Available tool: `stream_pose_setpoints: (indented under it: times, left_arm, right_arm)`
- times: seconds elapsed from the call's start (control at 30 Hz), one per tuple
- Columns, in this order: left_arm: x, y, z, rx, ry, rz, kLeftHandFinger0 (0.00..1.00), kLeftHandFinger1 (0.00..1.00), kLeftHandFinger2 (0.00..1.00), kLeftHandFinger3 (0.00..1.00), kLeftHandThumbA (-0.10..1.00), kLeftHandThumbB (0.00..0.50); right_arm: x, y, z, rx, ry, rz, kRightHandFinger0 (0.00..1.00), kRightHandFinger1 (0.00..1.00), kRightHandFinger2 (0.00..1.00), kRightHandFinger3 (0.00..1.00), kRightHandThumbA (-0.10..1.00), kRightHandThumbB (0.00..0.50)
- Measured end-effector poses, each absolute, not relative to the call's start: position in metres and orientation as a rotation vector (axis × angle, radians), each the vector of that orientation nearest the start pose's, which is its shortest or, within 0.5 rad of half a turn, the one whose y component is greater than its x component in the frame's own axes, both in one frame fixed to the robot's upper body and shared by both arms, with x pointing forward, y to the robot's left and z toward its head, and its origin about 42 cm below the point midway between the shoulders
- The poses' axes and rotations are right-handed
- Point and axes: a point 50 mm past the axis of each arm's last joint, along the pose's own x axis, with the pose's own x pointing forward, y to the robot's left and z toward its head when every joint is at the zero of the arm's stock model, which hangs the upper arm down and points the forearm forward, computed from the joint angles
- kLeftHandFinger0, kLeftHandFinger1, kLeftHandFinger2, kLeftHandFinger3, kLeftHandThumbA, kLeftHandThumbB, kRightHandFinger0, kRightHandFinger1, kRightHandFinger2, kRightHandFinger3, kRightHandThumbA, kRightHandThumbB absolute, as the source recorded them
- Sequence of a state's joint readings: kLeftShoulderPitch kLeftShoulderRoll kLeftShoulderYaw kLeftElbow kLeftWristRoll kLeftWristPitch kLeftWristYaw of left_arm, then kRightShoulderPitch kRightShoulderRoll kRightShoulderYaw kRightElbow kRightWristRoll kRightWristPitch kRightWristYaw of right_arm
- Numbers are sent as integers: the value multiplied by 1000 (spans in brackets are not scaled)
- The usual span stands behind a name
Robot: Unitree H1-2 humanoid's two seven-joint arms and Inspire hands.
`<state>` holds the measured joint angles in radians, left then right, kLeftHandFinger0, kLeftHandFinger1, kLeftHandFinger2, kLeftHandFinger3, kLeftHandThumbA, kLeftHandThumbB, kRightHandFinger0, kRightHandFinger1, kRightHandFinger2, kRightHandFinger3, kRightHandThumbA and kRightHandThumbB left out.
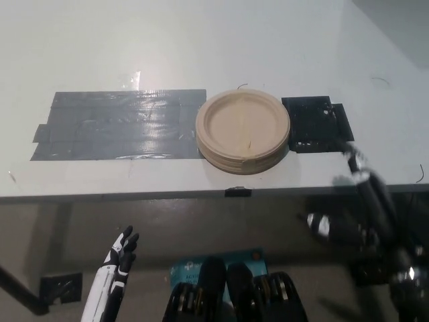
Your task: A stack of plates is kept in the middle of the desk close to the robot and the robot grabs the stack with its right hand, picks it up and hands it to a person.
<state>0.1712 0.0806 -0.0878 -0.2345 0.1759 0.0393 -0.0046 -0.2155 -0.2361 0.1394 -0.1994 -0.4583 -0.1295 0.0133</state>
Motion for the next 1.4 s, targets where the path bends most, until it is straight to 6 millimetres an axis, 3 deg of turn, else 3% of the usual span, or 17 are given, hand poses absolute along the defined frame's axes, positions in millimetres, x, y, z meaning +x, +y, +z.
stream_pose_setpoints:
  times: [0.17, 0.6, 1.4]
  left_arm:
    - [228, 219, 114, 243, -26, -52, 1000, 1000, 1000, 1000, 1000, 0]
    - [232, 218, 117, 244, -39, -55, 1000, 1000, 1000, 1000, 1000, 0]
    - [240, 215, 123, 249, -64, -67, 1000, 1000, 1000, 1000, 1000, 0]
  right_arm:
    - [360, -209, 236, -852, -607, 188, 1000, 1000, 1000, 1000, 1000, 418]
    - [420, -192, 238, -1241, -599, 281, 1000, 1000, 1000, 1000, 1000, 440]
    - [444, -175, 215, -1463, -554, 377, 1000, 1000, 1000, 1000, 1000, 436]
